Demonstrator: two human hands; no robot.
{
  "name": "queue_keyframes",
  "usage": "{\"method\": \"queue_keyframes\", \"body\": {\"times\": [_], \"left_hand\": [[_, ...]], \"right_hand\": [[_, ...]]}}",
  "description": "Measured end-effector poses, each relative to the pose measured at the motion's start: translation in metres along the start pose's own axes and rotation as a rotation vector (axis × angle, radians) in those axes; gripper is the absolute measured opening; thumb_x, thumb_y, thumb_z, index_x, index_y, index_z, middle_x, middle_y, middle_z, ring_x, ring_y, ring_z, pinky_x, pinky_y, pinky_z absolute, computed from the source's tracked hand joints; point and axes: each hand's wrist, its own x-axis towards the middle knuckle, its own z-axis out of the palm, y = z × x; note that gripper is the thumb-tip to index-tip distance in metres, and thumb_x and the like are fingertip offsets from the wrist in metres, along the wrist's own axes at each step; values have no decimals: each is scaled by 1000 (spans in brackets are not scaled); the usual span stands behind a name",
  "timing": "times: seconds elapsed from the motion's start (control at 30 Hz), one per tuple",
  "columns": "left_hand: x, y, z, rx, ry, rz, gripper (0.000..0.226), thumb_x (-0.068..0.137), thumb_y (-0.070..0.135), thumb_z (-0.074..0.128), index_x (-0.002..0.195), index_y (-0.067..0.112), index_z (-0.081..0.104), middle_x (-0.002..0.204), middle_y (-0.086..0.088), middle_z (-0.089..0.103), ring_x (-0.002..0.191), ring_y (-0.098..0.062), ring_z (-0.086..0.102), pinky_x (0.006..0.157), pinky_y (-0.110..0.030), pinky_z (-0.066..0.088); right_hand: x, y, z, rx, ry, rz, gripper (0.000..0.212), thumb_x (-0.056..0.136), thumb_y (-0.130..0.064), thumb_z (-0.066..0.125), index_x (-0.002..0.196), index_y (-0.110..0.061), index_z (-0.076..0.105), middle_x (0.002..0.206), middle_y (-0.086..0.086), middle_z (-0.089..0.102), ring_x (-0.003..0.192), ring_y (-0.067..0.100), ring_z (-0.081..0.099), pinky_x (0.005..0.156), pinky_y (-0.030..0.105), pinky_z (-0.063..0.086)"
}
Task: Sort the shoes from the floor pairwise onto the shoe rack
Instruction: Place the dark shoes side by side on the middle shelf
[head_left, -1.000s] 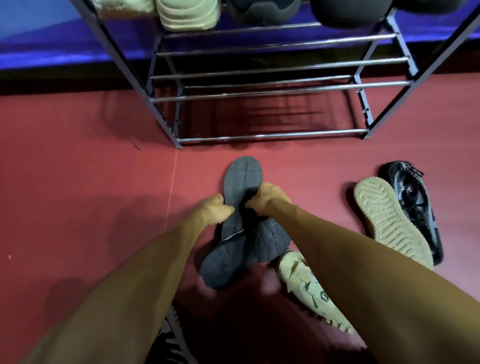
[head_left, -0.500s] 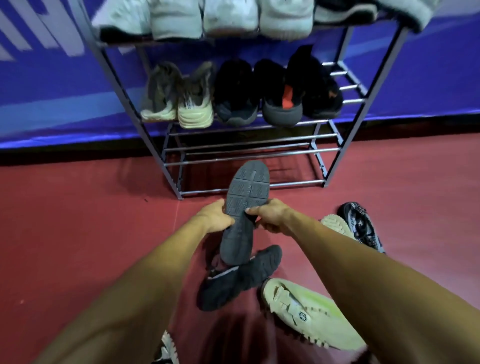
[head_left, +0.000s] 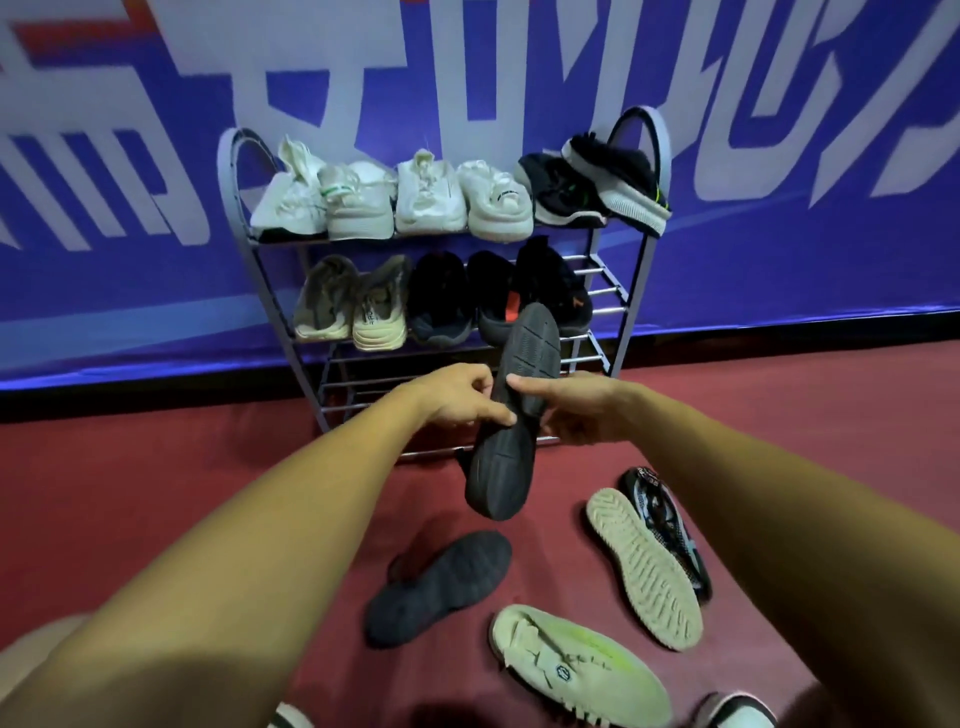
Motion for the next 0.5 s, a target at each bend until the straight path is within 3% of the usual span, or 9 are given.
{"method": "queue_keyframes", "body": {"times": [0.1, 0.23, 0.3, 0.37, 0.43, 0.5], "left_hand": [[-4, 13, -9, -134, 23, 46, 36, 77, 29, 82, 87, 18, 50, 70, -5, 54, 62, -18, 51, 44, -18, 37], [-11, 23, -18, -325, -23, 95, 15, 88, 15, 71, 94, 16, 57, 68, 0, 56, 45, 0, 50, 40, -12, 32], [-13, 25, -21, -395, -38, 67, 9, 92, 9, 61, 97, 18, 63, 78, -5, 65, 52, -3, 57, 44, -13, 34], [-10, 24, -21, -341, -4, 26, 17, 93, 6, 55, 100, 19, 64, 85, -9, 69, 60, -10, 60, 44, -16, 33], [-8, 23, -18, -255, -19, -32, 12, 93, 11, 55, 95, 21, 60, 78, -6, 62, 54, -11, 47, 47, -19, 22], [-7, 22, -14, -313, -146, -76, 7, 88, 26, 59, 88, 23, 53, 67, 2, 45, 50, -9, 26, 49, -21, 15]], "right_hand": [[-8, -13, -9, -27, -23, -47, 59, 72, -69, 73, 100, -17, 65, 79, 3, 54, 54, 10, 48, 46, 22, 36], [-13, -23, -21, -57, -15, -48, 57, 70, -66, 75, 102, -20, 63, 85, 4, 53, 56, 10, 44, 50, 23, 32], [-13, -23, -30, 2, -41, -47, 58, 69, -64, 77, 104, -19, 63, 90, 3, 54, 56, 8, 44, 53, 23, 31], [-13, -21, -40, 100, -63, -54, 48, 75, -59, 75, 95, -16, 66, 82, -1, 59, 56, 6, 45, 58, 23, 29], [-14, -18, -46, 215, -94, -64, 43, 80, -59, 72, 82, -16, 65, 68, -5, 57, 54, 7, 44, 62, 24, 28], [-10, -16, -50, 320, -105, -88, 51, 81, -61, 70, 93, -12, 65, 74, -1, 61, 61, 13, 53, 69, 26, 41]]}}
